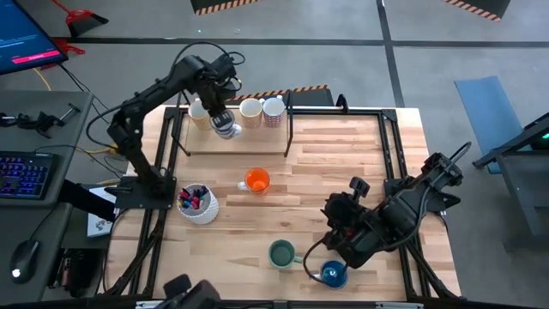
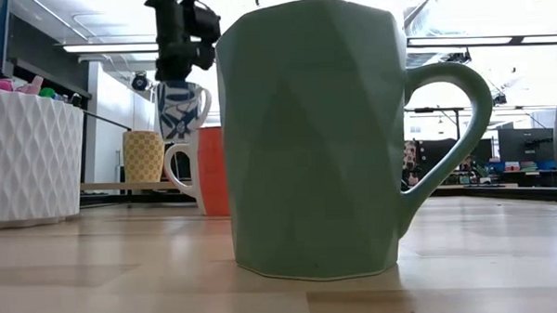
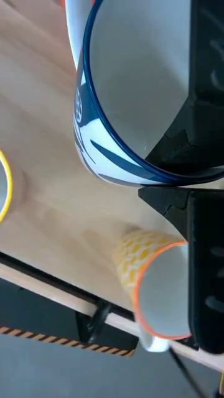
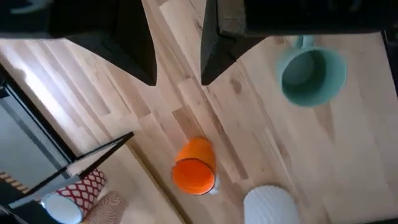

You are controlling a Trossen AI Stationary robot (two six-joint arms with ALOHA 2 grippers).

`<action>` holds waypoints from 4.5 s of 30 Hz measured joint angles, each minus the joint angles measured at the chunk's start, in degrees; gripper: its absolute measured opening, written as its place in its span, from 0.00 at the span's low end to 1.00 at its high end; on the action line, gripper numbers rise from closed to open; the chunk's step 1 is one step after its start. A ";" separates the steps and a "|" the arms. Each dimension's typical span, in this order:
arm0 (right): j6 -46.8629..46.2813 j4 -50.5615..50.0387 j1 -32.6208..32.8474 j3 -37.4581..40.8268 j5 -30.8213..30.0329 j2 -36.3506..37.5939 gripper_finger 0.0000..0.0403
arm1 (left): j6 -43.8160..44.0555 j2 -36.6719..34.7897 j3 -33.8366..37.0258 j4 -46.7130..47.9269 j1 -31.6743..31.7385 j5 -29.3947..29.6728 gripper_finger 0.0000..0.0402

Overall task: Place coffee mugs
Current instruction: Put the blue patterned mug on the shelf, then put the black mug on the shelf

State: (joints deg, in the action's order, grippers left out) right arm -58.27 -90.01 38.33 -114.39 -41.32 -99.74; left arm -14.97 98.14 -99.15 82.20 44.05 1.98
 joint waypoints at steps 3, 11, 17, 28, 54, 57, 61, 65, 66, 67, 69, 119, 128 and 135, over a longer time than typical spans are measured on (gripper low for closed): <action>-1.40 0.01 -0.46 0.00 -0.27 0.00 0.26 | -2.19 2.05 0.00 -1.07 1.35 -0.02 0.02; -3.48 0.04 -0.86 0.00 -0.29 -0.02 0.26 | -5.22 6.87 0.00 -4.32 4.67 0.05 0.02; -5.21 0.02 -0.95 0.00 -0.25 -0.02 0.26 | -7.45 9.24 0.00 -7.27 5.91 -0.01 0.02; -5.36 0.02 -1.23 0.00 -0.20 -0.02 0.26 | -8.87 11.02 0.00 -9.17 8.46 0.07 0.02; -6.35 0.29 -1.23 0.00 1.61 -0.04 0.26 | -10.71 10.98 -0.09 -11.42 9.83 -2.92 0.15; -6.35 0.51 -1.23 0.00 2.16 -0.04 0.26 | -10.79 10.98 -0.09 -12.08 9.83 -2.93 0.17; -6.34 0.67 -1.23 0.00 2.16 -0.04 0.26 | -10.81 10.98 -0.09 -12.23 9.83 -2.93 0.20; -6.32 0.67 -1.23 0.00 2.16 -0.04 0.26 | -10.79 10.98 -0.09 -12.21 9.99 -2.91 0.23; -6.30 0.69 -1.23 0.00 2.16 -0.04 0.26 | -10.79 10.98 -0.09 -12.23 9.99 -2.91 0.23; -6.30 0.69 -1.23 0.00 2.16 -0.04 0.26 | -10.83 10.98 -0.09 -12.21 9.99 -2.89 0.24; -6.28 0.69 -1.23 0.00 2.14 -0.04 0.26 | -11.34 10.98 -0.09 -12.21 10.11 -2.79 0.25; 18.44 6.73 -33.94 9.94 -11.96 -0.11 0.26 | 31.19 -33.58 20.16 -23.10 -44.49 -17.66 0.25; 51.89 10.03 -41.35 9.46 22.16 0.61 0.26 | 46.07 -37.41 32.48 -23.80 -68.75 -4.27 0.25; 39.70 2.24 -36.70 12.97 26.56 14.70 0.26 | 69.05 -44.10 37.81 -23.47 -86.80 10.29 0.25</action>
State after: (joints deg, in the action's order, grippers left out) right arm -18.57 -87.76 1.64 -101.42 -14.76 -85.04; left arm 54.08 54.04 -61.34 58.73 -42.75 12.27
